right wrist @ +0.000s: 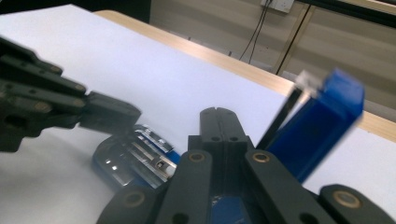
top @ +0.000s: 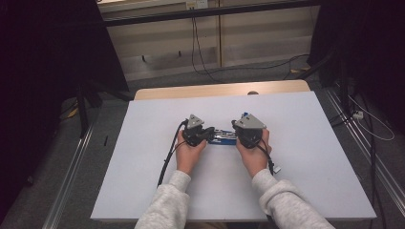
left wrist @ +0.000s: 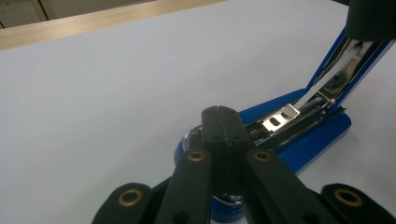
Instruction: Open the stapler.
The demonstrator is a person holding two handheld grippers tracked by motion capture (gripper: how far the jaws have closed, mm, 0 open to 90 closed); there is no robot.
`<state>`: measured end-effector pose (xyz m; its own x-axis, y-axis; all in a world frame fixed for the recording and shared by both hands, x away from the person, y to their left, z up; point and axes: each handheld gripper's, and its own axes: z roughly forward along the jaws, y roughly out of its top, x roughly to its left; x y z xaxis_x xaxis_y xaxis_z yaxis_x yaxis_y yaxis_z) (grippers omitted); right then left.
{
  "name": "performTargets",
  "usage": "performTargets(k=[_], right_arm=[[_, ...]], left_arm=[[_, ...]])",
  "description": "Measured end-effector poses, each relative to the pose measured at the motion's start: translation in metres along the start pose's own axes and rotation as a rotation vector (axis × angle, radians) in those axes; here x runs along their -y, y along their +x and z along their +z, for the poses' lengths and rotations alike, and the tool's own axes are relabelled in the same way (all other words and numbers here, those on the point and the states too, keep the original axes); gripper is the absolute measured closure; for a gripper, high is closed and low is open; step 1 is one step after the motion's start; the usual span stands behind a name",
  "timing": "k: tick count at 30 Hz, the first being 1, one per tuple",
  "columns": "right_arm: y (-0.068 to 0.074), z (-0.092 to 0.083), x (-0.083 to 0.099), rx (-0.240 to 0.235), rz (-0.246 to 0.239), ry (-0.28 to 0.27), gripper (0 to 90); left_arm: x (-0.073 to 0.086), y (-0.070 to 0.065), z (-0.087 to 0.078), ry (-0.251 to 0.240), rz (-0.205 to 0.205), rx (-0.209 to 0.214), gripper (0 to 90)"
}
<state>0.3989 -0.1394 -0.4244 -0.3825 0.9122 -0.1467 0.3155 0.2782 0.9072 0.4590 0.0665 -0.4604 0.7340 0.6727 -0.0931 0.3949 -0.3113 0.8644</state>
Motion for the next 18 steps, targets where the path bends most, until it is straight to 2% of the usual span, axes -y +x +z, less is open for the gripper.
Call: performTargets(k=[1,3,10,14,16,18], right_arm=[[-0.002,-0.001,-0.001,-0.004,0.010,0.004,90.0],[-0.004,-0.001,-0.002,-0.015,-0.003,0.008,90.0],[-0.004,-0.002,0.000,-0.001,-0.039,0.011,90.0],[-0.010,-0.005,0.002,-0.006,-0.019,0.019,90.0],[-0.013,-0.006,0.004,0.010,-0.032,0.026,90.0],[-0.020,-0.006,0.008,-0.015,0.012,0.017,90.0]], left_arm=[[0.000,0.000,0.000,0.003,0.002,0.000,90.0],[0.000,0.000,0.000,0.000,0.000,0.001,90.0],[0.000,0.000,0.000,0.004,0.004,-0.003,90.0],[0.000,0.000,0.000,0.001,0.004,-0.001,90.0],[0.000,0.000,0.000,0.004,0.006,-0.002,90.0],[0.000,0.000,0.000,-0.001,0.004,0.000,90.0]])
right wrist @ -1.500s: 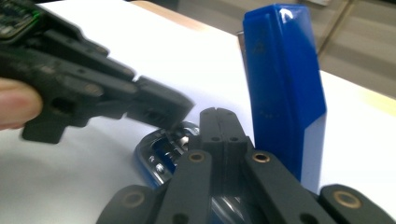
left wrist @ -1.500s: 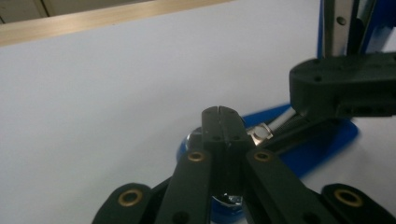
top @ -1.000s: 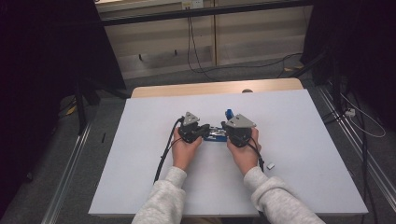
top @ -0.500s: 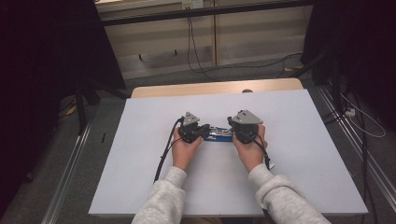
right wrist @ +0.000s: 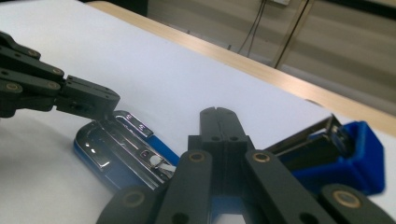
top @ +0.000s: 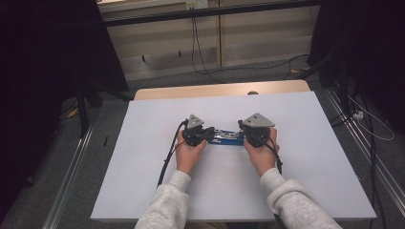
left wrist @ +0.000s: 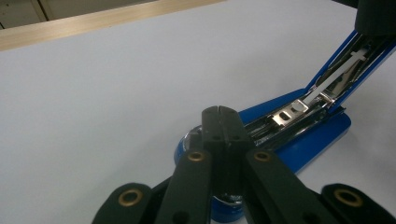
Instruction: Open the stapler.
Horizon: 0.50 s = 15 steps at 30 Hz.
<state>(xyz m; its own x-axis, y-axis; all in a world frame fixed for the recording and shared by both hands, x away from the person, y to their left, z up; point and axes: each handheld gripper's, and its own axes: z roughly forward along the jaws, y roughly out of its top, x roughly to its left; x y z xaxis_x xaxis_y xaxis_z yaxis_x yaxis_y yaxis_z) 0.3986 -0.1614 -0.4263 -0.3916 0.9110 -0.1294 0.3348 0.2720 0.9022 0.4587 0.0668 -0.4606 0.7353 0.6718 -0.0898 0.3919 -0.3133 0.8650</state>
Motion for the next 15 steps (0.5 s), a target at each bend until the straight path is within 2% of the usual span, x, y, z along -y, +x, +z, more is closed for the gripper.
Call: performTargets(k=[1,8,15], right_arm=[[-0.002,-0.001,0.002,0.014,-0.008,0.008,90.0],[-0.007,-0.002,0.007,0.014,0.005,0.029,90.0],[-0.018,-0.003,0.018,0.011,0.023,0.049,90.0]], left_arm=[[0.000,0.000,0.000,0.002,0.002,-0.001,90.0],[0.000,0.000,0.000,0.005,0.005,-0.004,90.0],[0.000,0.000,0.000,0.005,0.002,-0.003,90.0]])
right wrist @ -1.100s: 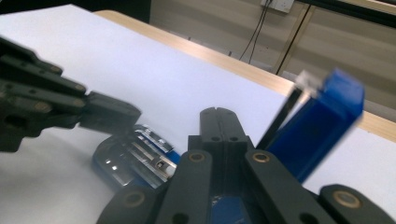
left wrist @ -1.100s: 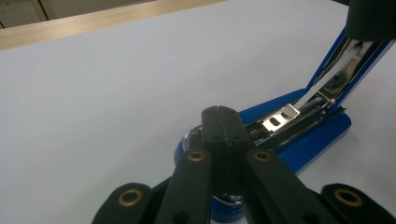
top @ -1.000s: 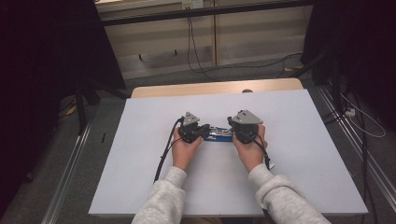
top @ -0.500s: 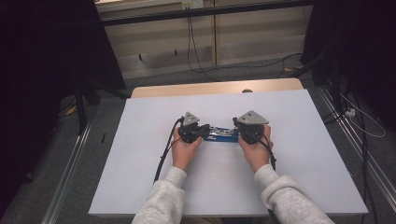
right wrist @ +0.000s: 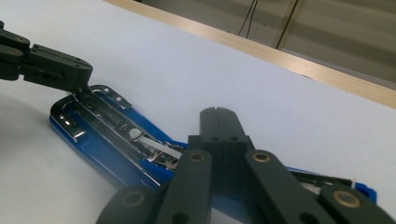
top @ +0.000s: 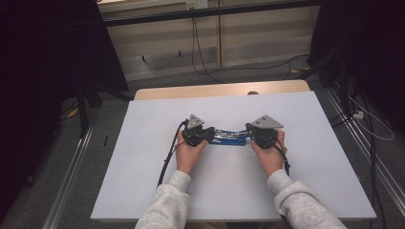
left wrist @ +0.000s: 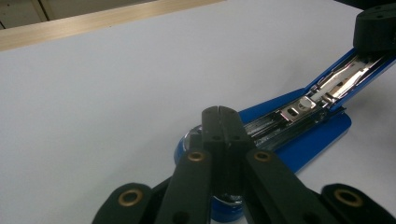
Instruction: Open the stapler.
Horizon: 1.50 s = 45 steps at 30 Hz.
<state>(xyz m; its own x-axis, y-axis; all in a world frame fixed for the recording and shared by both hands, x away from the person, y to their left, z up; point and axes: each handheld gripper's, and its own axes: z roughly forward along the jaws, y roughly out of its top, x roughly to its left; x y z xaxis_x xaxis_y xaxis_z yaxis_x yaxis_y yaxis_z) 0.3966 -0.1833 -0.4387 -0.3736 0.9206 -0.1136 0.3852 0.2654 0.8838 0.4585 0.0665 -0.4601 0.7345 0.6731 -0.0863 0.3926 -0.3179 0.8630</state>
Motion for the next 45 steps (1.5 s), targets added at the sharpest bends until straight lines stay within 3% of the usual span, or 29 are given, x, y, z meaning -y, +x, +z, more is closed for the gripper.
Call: performTargets(k=[14,34,45], right_arm=[[-0.003,0.001,0.000,-0.014,-0.029,0.022,90.0],[-0.011,0.002,0.013,-0.025,-0.002,0.051,90.0],[-0.011,-0.003,0.008,-0.060,-0.011,0.040,90.0]], left_arm=[[0.000,-0.001,0.000,-0.002,0.002,-0.003,90.0],[0.000,-0.001,0.000,-0.001,0.005,-0.010,90.0],[-0.005,0.000,-0.007,-0.030,-0.023,0.008,90.0]])
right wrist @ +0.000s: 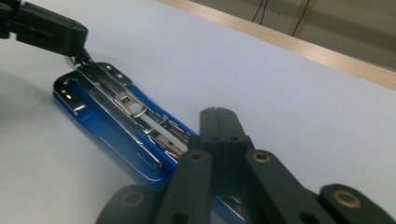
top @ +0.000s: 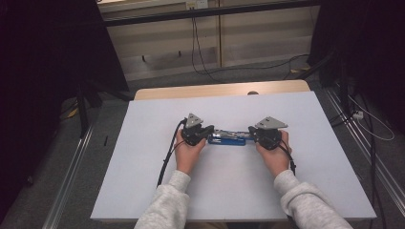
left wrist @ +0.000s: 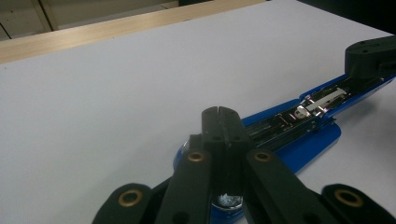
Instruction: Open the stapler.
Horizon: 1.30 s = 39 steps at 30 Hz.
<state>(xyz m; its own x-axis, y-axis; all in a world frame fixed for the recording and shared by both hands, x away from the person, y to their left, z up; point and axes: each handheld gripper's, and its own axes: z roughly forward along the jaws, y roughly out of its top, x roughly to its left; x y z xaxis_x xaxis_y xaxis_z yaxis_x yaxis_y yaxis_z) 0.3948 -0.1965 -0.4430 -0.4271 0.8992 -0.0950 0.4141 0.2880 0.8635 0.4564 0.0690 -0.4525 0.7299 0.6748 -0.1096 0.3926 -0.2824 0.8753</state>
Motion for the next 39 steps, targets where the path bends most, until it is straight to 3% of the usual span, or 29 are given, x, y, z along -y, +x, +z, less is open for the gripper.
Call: performTargets(k=[3,8,10,14,19,24,27,32,36,39], right_arm=[[-0.001,-0.005,-0.003,-0.029,-0.008,-0.016,90.0],[-0.005,-0.018,-0.008,-0.083,-0.023,-0.044,89.5],[-0.007,-0.026,-0.009,-0.081,-0.044,-0.046,85.2],[-0.011,-0.039,-0.009,-0.127,-0.066,-0.058,79.0],[-0.016,-0.054,-0.003,-0.176,-0.065,-0.060,70.4],[-0.019,-0.066,0.004,-0.195,-0.071,-0.046,59.5],[-0.021,-0.072,0.008,-0.206,-0.080,-0.030,53.3],[-0.024,-0.081,0.017,-0.212,-0.067,-0.019,42.5],[-0.026,-0.086,0.025,-0.230,-0.058,-0.003,36.6],[-0.028,-0.089,0.033,-0.241,-0.054,0.001,35.1]], left_arm=[[-0.001,0.000,-0.002,-0.004,-0.001,0.012,88.6],[-0.009,0.002,-0.016,-0.029,-0.043,0.039,76.5],[-0.012,0.002,-0.023,-0.034,-0.044,0.047,74.3],[-0.016,0.001,-0.035,-0.035,-0.073,0.080,65.5],[-0.016,-0.003,-0.046,-0.025,-0.074,0.064,54.3],[-0.012,-0.002,-0.058,0.011,-0.092,0.041,41.5],[-0.009,-0.001,-0.066,0.004,-0.107,0.037,34.5],[-0.004,-0.004,-0.076,0.013,-0.083,0.012,24.7],[0.001,-0.005,-0.085,0.029,-0.051,0.002,23.3],[0.006,-0.005,-0.092,0.039,-0.055,-0.004,19.6]])
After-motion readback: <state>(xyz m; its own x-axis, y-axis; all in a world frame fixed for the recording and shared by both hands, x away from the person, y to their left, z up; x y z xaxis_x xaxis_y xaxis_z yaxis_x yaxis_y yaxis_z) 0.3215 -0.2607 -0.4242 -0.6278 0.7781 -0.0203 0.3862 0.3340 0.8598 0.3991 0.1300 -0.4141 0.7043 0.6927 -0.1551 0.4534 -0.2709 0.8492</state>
